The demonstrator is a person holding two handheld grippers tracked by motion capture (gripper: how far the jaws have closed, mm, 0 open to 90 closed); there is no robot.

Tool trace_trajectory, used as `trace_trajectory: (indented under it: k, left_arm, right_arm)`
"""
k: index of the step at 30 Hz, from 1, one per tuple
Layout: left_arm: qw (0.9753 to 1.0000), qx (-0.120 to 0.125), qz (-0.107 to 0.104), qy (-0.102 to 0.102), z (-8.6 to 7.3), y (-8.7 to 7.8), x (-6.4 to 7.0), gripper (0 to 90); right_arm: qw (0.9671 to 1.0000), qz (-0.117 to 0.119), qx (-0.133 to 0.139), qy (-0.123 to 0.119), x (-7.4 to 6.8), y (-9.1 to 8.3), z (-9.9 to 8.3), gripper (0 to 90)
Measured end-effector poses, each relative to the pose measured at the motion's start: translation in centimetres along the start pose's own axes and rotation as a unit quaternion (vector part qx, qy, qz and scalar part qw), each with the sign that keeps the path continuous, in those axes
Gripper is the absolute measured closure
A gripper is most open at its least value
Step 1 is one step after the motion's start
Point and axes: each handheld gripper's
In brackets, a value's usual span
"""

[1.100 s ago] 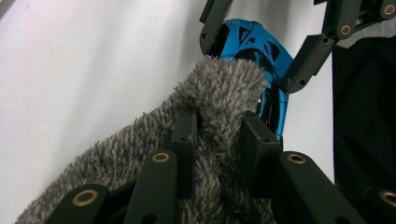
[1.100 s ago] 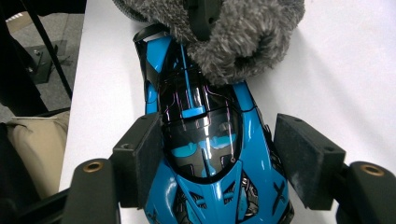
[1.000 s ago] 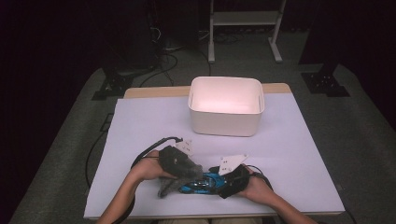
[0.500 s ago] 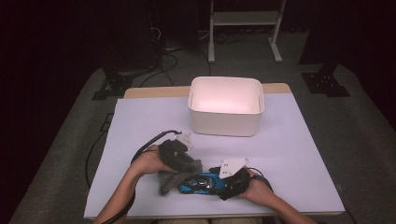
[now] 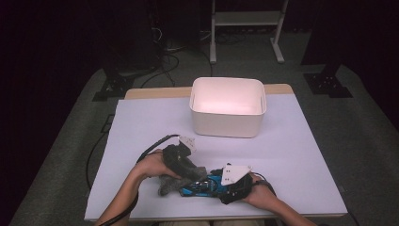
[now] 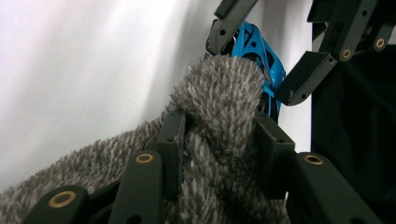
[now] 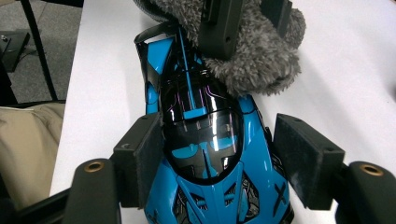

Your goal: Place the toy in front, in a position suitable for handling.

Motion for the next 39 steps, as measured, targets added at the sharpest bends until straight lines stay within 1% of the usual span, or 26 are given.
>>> trace_trajectory:
  k: [1,4,7,8,10,12,13,14,15,18,19,20,21,22,23,27,28,29,30,31,32,33,35,37,38,39]
  left_arm:
    - [0.9999,0.002,0.01,0.011,-0.1,-0.1,0.4,61.5]
    - [0.9996,0.007,0.019,0.02,-0.3,-0.2,0.9,62.1]
    - [0.9993,0.01,0.022,0.029,-0.3,-0.4,1.3,63.0]
    - [0.9992,0.01,0.023,0.031,-0.3,-0.5,1.6,63.0]
    - [0.9988,0.012,0.029,0.039,-0.3,-0.6,2.0,63.1]
    - [0.998,0.014,0.035,0.05,-0.4,-0.8,2.7,63.1]
    - [0.998,0.014,0.035,0.05,-0.4,-0.8,2.7,63.2]
    - [0.9978,0.015,0.037,0.053,-0.5,-0.9,2.9,63.4]
    - [0.9977,0.016,0.037,0.055,-0.5,-0.9,3.1,63.4]
    - [0.9973,0.017,0.037,0.061,-0.6,-1.1,3.7,63.6]
    - [0.9972,0.017,0.037,0.062,-0.6,-1.1,3.8,63.6]
    - [0.997,0.016,0.038,0.066,-0.6,-1.2,3.9,63.6]
    - [0.9969,0.017,0.037,0.067,-0.6,-1.2,4.1,63.7]
    - [0.9967,0.016,0.038,0.07,-0.6,-1.2,4.2,63.7]
    - [0.9967,0.017,0.037,0.071,-0.7,-1.2,4.4,64.1]
    - [0.9962,0.021,0.032,0.079,-0.8,-1.4,4.8,65.2]
    - [0.9959,0.026,0.03,0.081,-1.0,-1.5,4.9,66.9]
    - [0.9959,0.026,0.03,0.081,-1.0,-1.5,4.9,67.7]
    - [0.9959,0.029,0.026,0.081,-1.0,-1.6,4.9,68.2]
    - [0.996,0.039,0.018,0.079,-1.3,-1.7,4.9,69.4]
    - [0.996,0.039,0.018,0.079,-1.3,-1.7,4.9,70.0]
    - [0.9956,0.046,0.014,0.081,-1.5,-1.7,5.0,71.1]
    - [0.9953,0.047,0.014,0.084,-1.5,-1.7,5.1,72.5]
    - [0.9949,0.055,0.011,0.084,-1.7,-2.0,5.2,74.6]
    - [0.9949,0.055,0.011,0.084,-1.7,-2.0,5.2,75.1]
    - [0.9942,0.066,0.017,0.084,-1.9,-2.5,5.1,75.9]
  right_arm:
    - [1.0,-0.001,0.001,-0.002,0.0,0.0,0.0,32.0]
    - [1.0,0.004,-0.003,0.0,0.0,0.0,0.1,30.6]
    - [0.9996,0.021,-0.01,0.012,0.5,0.1,0.1,27.7]
    - [0.9996,0.021,-0.01,0.012,0.5,0.1,0.1,27.7]
    - [0.999,0.033,-0.016,0.025,0.9,0.2,0.1,25.7]
    - [0.9979,0.05,-0.022,0.035,1.1,0.3,0.1,25.5]
    - [0.9979,0.05,-0.022,0.035,1.1,0.3,0.1,25.5]
    - [0.9967,0.063,-0.026,0.044,1.2,0.4,0.1,26.0]
    - [0.9967,0.063,-0.026,0.044,1.2,0.4,0.1,26.0]
    - [0.994,0.088,-0.03,0.058,1.4,0.6,0.3,29.1]
    - [0.9924,0.102,-0.037,0.058,1.5,0.8,0.4,31.6]
    - [0.9924,0.102,-0.037,0.058,1.5,0.8,0.4,31.6]
    - [0.9905,0.117,-0.043,0.058,1.5,1.0,0.6,34.1]
    - [0.9905,0.117,-0.043,0.058,1.5,1.0,0.6,34.1]
    - [0.9891,0.127,-0.048,0.056,1.4,1.3,0.9,36.2]
    - [0.9871,0.14,-0.056,0.053,1.2,1.7,1.2,38.8]
    - [0.9847,0.155,-0.056,0.058,1.2,1.8,1.2,42.3]
    - [0.9847,0.155,-0.056,0.058,1.2,1.8,1.2,42.3]
    - [0.9829,0.166,-0.059,0.056,1.2,1.9,1.2,45.7]
    - [0.9813,0.174,-0.06,0.057,1.1,2.0,1.2,48.3]
    - [0.9813,0.174,-0.06,0.057,1.1,2.0,1.2,48.3]
    - [0.9787,0.19,-0.056,0.053,0.9,2.0,1.1,54.4]
    - [0.9793,0.189,-0.054,0.048,0.7,2.0,1.1,54.9]
    - [0.9815,0.182,-0.048,0.034,0.2,1.8,1.0,56.1]
    - [0.9815,0.182,-0.048,0.034,0.2,1.8,1.0,56.1]
    - [0.9828,0.176,-0.048,0.025,0.1,1.8,1.1,56.2]
Point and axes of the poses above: each handheld gripper's, and its own axes: y roughly forward along the jaws, z roughly out of its top, x roughly to its right, and after that the axes turned 4 degrees about -z, right-handed
